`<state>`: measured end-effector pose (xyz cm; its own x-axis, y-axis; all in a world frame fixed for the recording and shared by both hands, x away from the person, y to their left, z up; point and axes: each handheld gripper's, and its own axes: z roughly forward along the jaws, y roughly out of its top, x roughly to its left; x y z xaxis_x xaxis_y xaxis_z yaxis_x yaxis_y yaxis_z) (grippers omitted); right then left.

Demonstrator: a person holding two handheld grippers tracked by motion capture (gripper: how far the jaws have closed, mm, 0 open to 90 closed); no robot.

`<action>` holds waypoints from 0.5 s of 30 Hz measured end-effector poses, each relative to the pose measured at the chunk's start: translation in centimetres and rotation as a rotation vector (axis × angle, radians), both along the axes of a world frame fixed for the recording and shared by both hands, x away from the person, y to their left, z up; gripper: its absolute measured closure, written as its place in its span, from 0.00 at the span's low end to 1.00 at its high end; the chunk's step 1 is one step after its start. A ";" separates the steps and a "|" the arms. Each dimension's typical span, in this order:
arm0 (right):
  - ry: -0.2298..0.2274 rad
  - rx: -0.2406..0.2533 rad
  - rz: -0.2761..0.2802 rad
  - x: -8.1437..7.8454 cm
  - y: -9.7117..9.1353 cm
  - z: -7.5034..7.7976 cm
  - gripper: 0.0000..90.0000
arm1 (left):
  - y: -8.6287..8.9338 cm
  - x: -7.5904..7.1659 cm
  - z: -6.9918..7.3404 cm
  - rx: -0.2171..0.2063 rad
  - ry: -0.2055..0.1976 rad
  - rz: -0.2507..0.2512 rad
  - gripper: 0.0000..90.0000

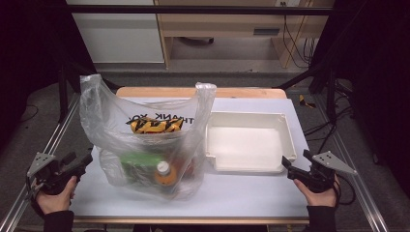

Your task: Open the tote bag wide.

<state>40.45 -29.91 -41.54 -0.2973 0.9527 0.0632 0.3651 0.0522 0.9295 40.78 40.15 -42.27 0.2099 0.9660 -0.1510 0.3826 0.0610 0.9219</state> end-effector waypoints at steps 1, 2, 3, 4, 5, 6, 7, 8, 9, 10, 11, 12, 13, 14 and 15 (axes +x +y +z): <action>-0.006 0.007 0.009 -0.1 0.2 0.2 0.21 | -0.1 -0.1 0.3 -0.001 -0.005 -0.009 0.38; -0.011 0.017 0.019 -0.1 0.4 0.3 0.22 | -0.3 -0.2 0.6 0.002 -0.013 -0.017 0.38; -0.016 0.032 0.025 -0.2 0.7 0.5 0.23 | -0.4 -0.3 0.7 0.001 -0.018 -0.021 0.38; -0.021 0.030 0.032 -0.2 0.9 0.6 0.24 | -0.5 -0.4 1.1 -0.003 -0.025 -0.030 0.39; -0.031 0.033 0.043 -0.3 1.2 0.8 0.27 | -0.6 -0.5 1.3 -0.005 -0.031 -0.037 0.39; -0.034 0.046 0.055 -0.3 1.6 1.0 0.28 | -0.7 -0.6 1.6 -0.008 -0.037 -0.046 0.39; -0.037 0.049 0.069 -0.3 1.9 1.1 0.28 | -0.9 -0.7 1.9 -0.006 -0.044 -0.051 0.40; -0.043 0.051 0.080 -0.3 2.3 1.2 0.29 | -1.1 -0.8 2.2 -0.002 -0.052 -0.055 0.40; -0.047 0.056 0.093 -0.3 2.8 1.4 0.30 | -1.3 -0.9 2.5 -0.002 -0.057 -0.064 0.40; -0.047 0.057 0.103 -0.2 3.2 1.6 0.30 | -1.4 -1.0 2.8 -0.001 -0.062 -0.074 0.40; -0.048 0.060 0.117 -0.2 3.7 1.7 0.31 | -1.6 -1.0 3.0 -0.006 -0.069 -0.081 0.40; -0.051 0.063 0.131 -0.2 4.1 1.9 0.32 | -1.8 -1.1 3.3 -0.012 -0.073 -0.090 0.40; -0.050 0.066 0.144 -0.2 4.6 2.1 0.32 | -2.0 -1.2 3.5 -0.020 -0.074 -0.101 0.40; -0.051 0.068 0.153 -0.2 5.1 2.2 0.32 | -2.1 -1.3 3.6 -0.024 -0.073 -0.112 0.40; -0.053 0.071 0.165 -0.2 5.5 2.3 0.33 | -2.3 -1.4 3.7 -0.024 -0.077 -0.116 0.40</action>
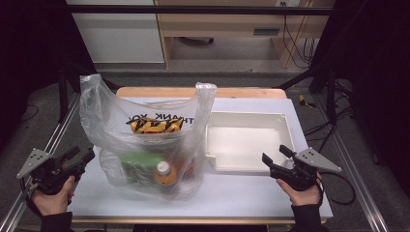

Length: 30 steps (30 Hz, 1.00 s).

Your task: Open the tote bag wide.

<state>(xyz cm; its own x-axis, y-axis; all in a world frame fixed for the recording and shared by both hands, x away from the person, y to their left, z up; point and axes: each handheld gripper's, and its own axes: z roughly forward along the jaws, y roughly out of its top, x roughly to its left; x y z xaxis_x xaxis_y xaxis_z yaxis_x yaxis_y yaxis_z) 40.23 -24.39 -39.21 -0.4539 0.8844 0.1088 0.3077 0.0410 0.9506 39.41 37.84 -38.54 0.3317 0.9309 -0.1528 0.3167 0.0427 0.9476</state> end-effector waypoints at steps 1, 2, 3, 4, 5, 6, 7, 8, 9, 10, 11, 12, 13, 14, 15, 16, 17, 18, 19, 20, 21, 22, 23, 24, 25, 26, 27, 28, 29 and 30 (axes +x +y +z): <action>0.000 -0.006 0.011 0.0 0.4 0.1 0.33 | -0.2 -0.1 0.1 -0.001 -0.004 -0.005 0.40; 0.001 -0.006 0.022 0.0 0.8 0.2 0.33 | -0.2 -0.1 0.2 -0.004 -0.006 -0.010 0.40; 0.000 0.000 0.031 0.1 1.1 0.3 0.33 | -0.3 -0.2 0.4 -0.016 -0.009 -0.022 0.40; 0.001 0.009 0.041 0.1 1.7 0.5 0.34 | -0.4 -0.3 0.6 -0.020 -0.019 -0.026 0.40; 0.002 0.012 0.054 0.2 2.0 0.6 0.35 | -0.5 -0.4 0.8 -0.021 -0.026 -0.028 0.41; 0.005 0.017 0.064 0.3 2.5 0.8 0.36 | -0.6 -0.5 1.0 -0.024 -0.032 -0.035 0.41; 0.013 0.024 0.081 0.4 2.9 1.0 0.38 | -0.7 -0.7 1.2 -0.027 -0.039 -0.041 0.41; 0.017 0.025 0.092 0.5 3.3 1.1 0.39 | -0.8 -0.8 1.3 -0.026 -0.045 -0.045 0.41; 0.014 0.021 0.104 0.6 3.8 1.3 0.39 | -1.0 -0.9 1.5 -0.027 -0.049 -0.049 0.41; 0.014 0.015 0.114 0.7 4.3 1.4 0.39 | -1.2 -1.0 1.6 -0.023 -0.051 -0.058 0.42; 0.018 0.015 0.128 0.7 4.7 1.5 0.39 | -1.5 -1.0 1.7 -0.019 -0.051 -0.066 0.42; 0.021 0.012 0.139 0.7 5.2 1.5 0.40 | -1.8 -0.9 1.7 -0.009 -0.050 -0.073 0.42; 0.019 0.010 0.148 0.7 5.5 1.5 0.40 | -2.2 -0.7 1.7 0.006 -0.048 -0.076 0.42; 0.019 0.009 0.158 0.7 5.9 1.6 0.40 | -2.6 -0.6 1.7 0.021 -0.042 -0.076 0.43; 0.019 0.011 0.168 0.8 6.3 1.6 0.40 | -3.0 -0.4 1.6 0.033 -0.036 -0.076 0.43; 0.021 0.015 0.179 0.9 6.6 1.6 0.40 | -3.3 -0.2 1.5 0.038 -0.026 -0.080 0.43; 0.022 0.022 0.187 0.9 7.0 1.6 0.41 | -3.5 0.0 1.3 0.048 -0.017 -0.081 0.44; 0.021 0.022 0.205 1.0 7.4 1.6 0.41 | -3.8 0.2 1.2 0.065 -0.006 -0.082 0.45; 0.023 0.021 0.213 1.1 7.9 1.6 0.41 | -4.0 0.4 1.1 0.070 0.001 -0.082 0.46; 0.023 0.015 0.226 1.2 8.3 1.6 0.41 | -4.2 0.5 0.9 0.077 0.007 -0.084 0.48; 0.024 0.010 0.241 1.2 8.8 1.6 0.42 | -4.3 0.7 0.8 0.074 0.012 -0.086 0.48; 0.025 0.008 0.256 1.2 9.3 1.6 0.43 | -4.4 0.8 0.6 0.074 0.017 -0.084 0.49; 0.028 0.009 0.273 1.2 9.8 1.6 0.43 | -4.4 0.9 0.5 0.080 0.023 -0.081 0.51; 0.029 0.007 0.285 1.2 10.1 1.6 0.43 | -4.5 1.0 0.4 0.078 0.027 -0.083 0.53; 0.031 0.008 0.303 1.3 10.8 1.7 0.43 | -4.5 1.1 0.3 0.077 0.032 -0.086 0.55; 0.031 0.009 0.318 1.3 11.3 1.9 0.43 | -4.6 1.1 0.2 0.075 0.033 -0.086 0.58; 0.027 0.015 0.331 1.4 11.7 2.0 0.43 | -4.6 1.2 0.1 0.079 0.033 -0.087 0.61; 0.025 0.022 0.348 1.5 12.2 2.1 0.43 | -4.7 1.2 0.1 0.083 0.032 -0.087 0.63; 0.027 0.030 0.360 1.5 12.7 2.2 0.43 | -4.7 1.2 0.1 0.083 0.033 -0.087 0.65; 0.028 0.032 0.367 1.6 13.0 2.3 0.43 | -4.8 1.3 0.0 0.079 0.034 -0.088 0.67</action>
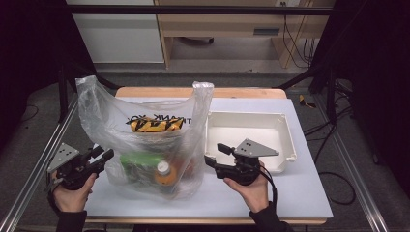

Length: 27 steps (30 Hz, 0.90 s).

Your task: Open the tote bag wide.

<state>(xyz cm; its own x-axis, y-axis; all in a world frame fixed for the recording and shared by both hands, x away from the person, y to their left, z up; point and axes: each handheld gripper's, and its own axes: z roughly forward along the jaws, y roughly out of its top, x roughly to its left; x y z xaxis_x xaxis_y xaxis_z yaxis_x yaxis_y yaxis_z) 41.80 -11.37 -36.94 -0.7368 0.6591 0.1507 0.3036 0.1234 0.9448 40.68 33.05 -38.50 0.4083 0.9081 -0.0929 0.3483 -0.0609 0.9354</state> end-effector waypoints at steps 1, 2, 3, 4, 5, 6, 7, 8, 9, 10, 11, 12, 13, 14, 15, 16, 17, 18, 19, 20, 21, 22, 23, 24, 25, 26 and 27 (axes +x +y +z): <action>-0.003 -0.003 0.008 0.1 0.5 0.0 0.42 | 0.0 0.0 0.0 -0.006 0.003 -0.008 0.70; 0.003 0.000 0.015 0.1 1.0 0.0 0.42 | -0.1 0.0 0.0 -0.003 0.003 -0.009 0.74; 0.005 0.001 0.022 0.1 1.4 0.0 0.41 | -0.1 -0.1 0.0 0.002 0.001 -0.007 0.76; 0.006 0.000 0.036 0.1 1.9 0.0 0.41 | -0.1 -0.1 0.0 0.001 0.003 -0.008 0.79; 0.006 0.005 0.040 0.1 2.3 0.1 0.40 | -0.2 -0.1 0.0 -0.003 0.007 -0.013 0.81; 0.006 0.010 0.048 0.1 2.6 0.1 0.38 | -0.2 -0.1 0.0 -0.003 0.007 -0.012 0.82; 0.007 0.018 0.055 0.1 2.9 0.2 0.38 | -0.2 -0.1 0.0 -0.004 0.006 -0.013 0.84; 0.005 0.027 0.062 0.1 3.2 0.3 0.37 | -0.2 -0.1 0.0 -0.007 0.008 -0.017 0.86; 0.005 0.033 0.066 0.2 3.5 0.5 0.37 | -0.2 -0.2 0.0 -0.008 0.009 -0.018 0.87; 0.003 0.037 0.068 0.2 3.7 0.6 0.37 | -0.2 -0.2 0.0 -0.006 0.009 -0.016 0.88; 0.000 0.039 0.071 0.2 3.9 0.7 0.37 | -0.2 -0.2 0.0 -0.007 0.009 -0.017 0.90; 0.001 0.043 0.074 0.2 4.2 0.8 0.37 | -0.3 -0.3 0.0 -0.007 0.008 -0.018 0.91; -0.001 0.044 0.075 0.2 4.3 0.8 0.38 | -0.3 -0.3 0.0 -0.011 0.006 -0.020 0.92; -0.006 0.038 0.079 0.3 4.7 0.9 0.41 | -0.3 -0.3 0.0 -0.017 0.007 -0.026 0.93; -0.010 0.037 0.085 0.3 4.9 1.0 0.44 | -0.3 -0.3 0.1 -0.020 0.006 -0.029 0.94; -0.012 0.035 0.092 0.3 5.1 1.0 0.46 | -0.3 -0.4 0.1 -0.019 0.004 -0.026 0.96; -0.009 0.031 0.101 0.4 5.4 1.0 0.50 | -0.3 -0.4 0.1 -0.022 0.003 -0.027 0.96; -0.006 0.029 0.103 0.4 5.6 1.0 0.53 | -0.3 -0.4 0.1 -0.024 0.004 -0.028 0.97; -0.006 0.025 0.106 0.5 5.8 1.0 0.58 | -0.3 -0.5 0.1 -0.027 0.001 -0.027 0.98; -0.004 0.024 0.111 0.6 5.9 1.0 0.64 | -0.3 -0.5 0.1 -0.028 0.000 -0.029 0.98; 0.001 0.028 0.118 0.6 6.0 1.0 0.67 | -0.3 -0.5 0.2 -0.031 -0.001 -0.033 0.98; 0.003 0.028 0.126 0.7 6.1 0.9 0.73 | -0.3 -0.6 0.2 -0.033 -0.002 -0.033 0.99; 0.008 0.025 0.131 0.8 6.2 0.9 0.80 | -0.2 -0.6 0.2 -0.035 -0.003 -0.032 0.99; 0.011 0.022 0.136 0.8 6.2 0.9 0.85 | -0.2 -0.6 0.2 -0.036 -0.002 -0.034 0.99; 0.015 0.020 0.140 0.7 6.2 0.8 0.89 | -0.2 -0.7 0.2 -0.035 -0.003 -0.034 0.99; 0.014 0.015 0.148 0.7 6.2 0.9 0.94 | -0.2 -0.7 0.2 -0.035 -0.004 -0.034 0.99; 0.006 0.010 0.150 0.5 6.1 0.9 0.98 | -0.2 -0.8 0.2 -0.036 -0.005 -0.034 0.99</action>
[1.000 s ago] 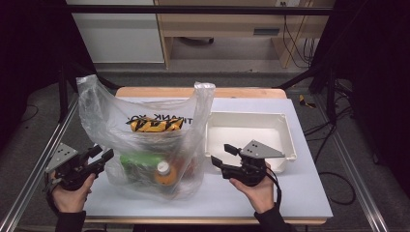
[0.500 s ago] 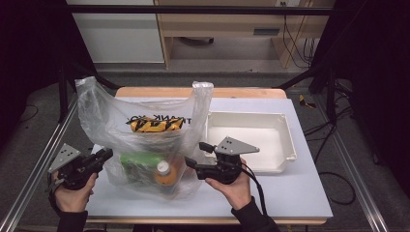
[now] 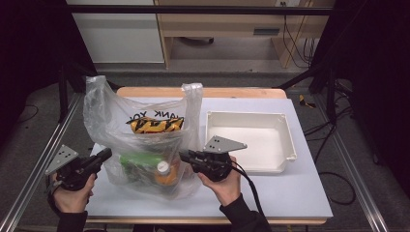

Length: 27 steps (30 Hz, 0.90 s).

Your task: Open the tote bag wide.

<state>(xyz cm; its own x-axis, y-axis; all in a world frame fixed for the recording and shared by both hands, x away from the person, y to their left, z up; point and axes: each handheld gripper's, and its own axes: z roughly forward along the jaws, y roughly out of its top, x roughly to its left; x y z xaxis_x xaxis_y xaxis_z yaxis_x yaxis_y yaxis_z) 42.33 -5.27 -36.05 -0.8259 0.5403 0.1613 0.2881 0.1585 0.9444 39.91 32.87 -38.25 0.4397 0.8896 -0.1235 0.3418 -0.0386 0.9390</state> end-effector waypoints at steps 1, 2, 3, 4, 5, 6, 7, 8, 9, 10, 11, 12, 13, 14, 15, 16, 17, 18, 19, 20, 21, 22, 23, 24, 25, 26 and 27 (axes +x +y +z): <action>-0.001 -0.001 0.001 -0.1 -0.1 0.0 1.00 | 0.0 -0.1 0.0 -0.002 -0.001 0.001 0.99; -0.001 0.000 0.004 -0.3 -0.2 0.1 1.00 | 0.1 -0.1 0.1 -0.003 0.000 -0.002 0.99; 0.000 -0.002 0.008 -0.4 -0.4 0.1 1.00 | 0.1 -0.3 0.1 -0.003 -0.002 -0.003 0.99; 0.001 -0.006 0.009 -0.6 -0.5 0.1 1.00 | 0.1 -0.5 0.1 -0.004 -0.001 -0.004 0.99; 0.004 -0.009 0.010 -0.8 -0.8 0.1 1.00 | 0.1 -0.6 0.2 -0.006 -0.003 -0.006 0.99; 0.008 -0.010 0.014 -0.9 -0.9 0.1 1.00 | 0.1 -0.8 0.2 -0.008 -0.004 -0.009 0.99; 0.015 -0.013 0.019 -1.2 -1.2 0.0 1.00 | 0.1 -1.1 0.2 -0.010 -0.007 -0.011 0.99; 0.022 -0.017 0.025 -1.4 -1.3 -0.1 1.00 | 0.0 -1.2 0.3 -0.012 -0.010 -0.016 0.99; 0.025 -0.022 0.029 -1.6 -1.5 -0.2 1.00 | 0.0 -1.5 0.3 -0.010 -0.013 -0.017 0.99; 0.028 -0.024 0.033 -1.8 -1.6 -0.4 1.00 | -0.1 -1.7 0.3 -0.006 -0.018 -0.017 0.99; 0.032 -0.026 0.038 -2.0 -1.7 -0.5 1.00 | -0.2 -1.9 0.2 -0.004 -0.024 -0.017 0.99; 0.035 -0.025 0.042 -2.1 -1.8 -0.7 1.00 | -0.3 -2.2 0.1 0.000 -0.028 -0.019 1.00; 0.040 -0.023 0.047 -2.3 -1.9 -0.9 1.00 | -0.4 -2.4 0.1 0.005 -0.029 -0.020 0.99; 0.045 -0.025 0.049 -2.4 -1.9 -1.0 1.00 | -0.4 -2.6 -0.1 0.007 -0.031 -0.021 1.00; 0.051 -0.025 0.052 -2.5 -2.0 -1.2 1.00 | -0.5 -2.9 -0.2 0.006 -0.033 -0.025 1.00; 0.055 -0.024 0.058 -2.7 -2.1 -1.3 1.00 | -0.5 -3.0 -0.4 0.003 -0.032 -0.029 1.00; 0.058 -0.028 0.059 -2.8 -2.1 -1.5 0.99 | -0.5 -3.1 -0.5 0.001 -0.027 -0.031 1.00; 0.061 -0.028 0.057 -2.9 -2.1 -1.6 0.99 | -0.6 -3.2 -0.6 0.002 -0.023 -0.034 1.00; 0.062 -0.029 0.059 -3.0 -2.1 -1.8 0.99 | -0.6 -3.2 -0.8 0.008 -0.019 -0.036 1.00; 0.066 -0.032 0.060 -3.1 -2.1 -2.0 0.99 | -0.7 -3.3 -1.0 0.015 -0.012 -0.037 1.00; 0.069 -0.038 0.059 -3.1 -2.1 -2.2 0.99 | -0.8 -3.3 -1.3 0.021 -0.006 -0.038 1.00; 0.072 -0.042 0.058 -3.2 -2.1 -2.4 0.99 | -0.8 -3.4 -1.5 0.026 0.001 -0.039 1.00; 0.075 -0.048 0.055 -3.3 -2.0 -2.7 0.99 | -0.7 -3.5 -1.9 0.031 0.010 -0.039 1.00; 0.081 -0.053 0.053 -3.3 -2.1 -3.0 0.99 | -0.7 -3.6 -2.2 0.033 0.017 -0.039 1.00; 0.084 -0.055 0.049 -3.3 -2.1 -3.2 0.99 | -0.6 -3.7 -2.6 0.042 0.026 -0.039 1.00; 0.090 -0.056 0.046 -3.3 -2.1 -3.5 0.99 | -0.5 -3.8 -3.0 0.047 0.036 -0.037 1.00; 0.097 -0.057 0.043 -3.2 -2.1 -3.8 0.99 | -0.4 -3.9 -3.5 0.049 0.047 -0.036 1.00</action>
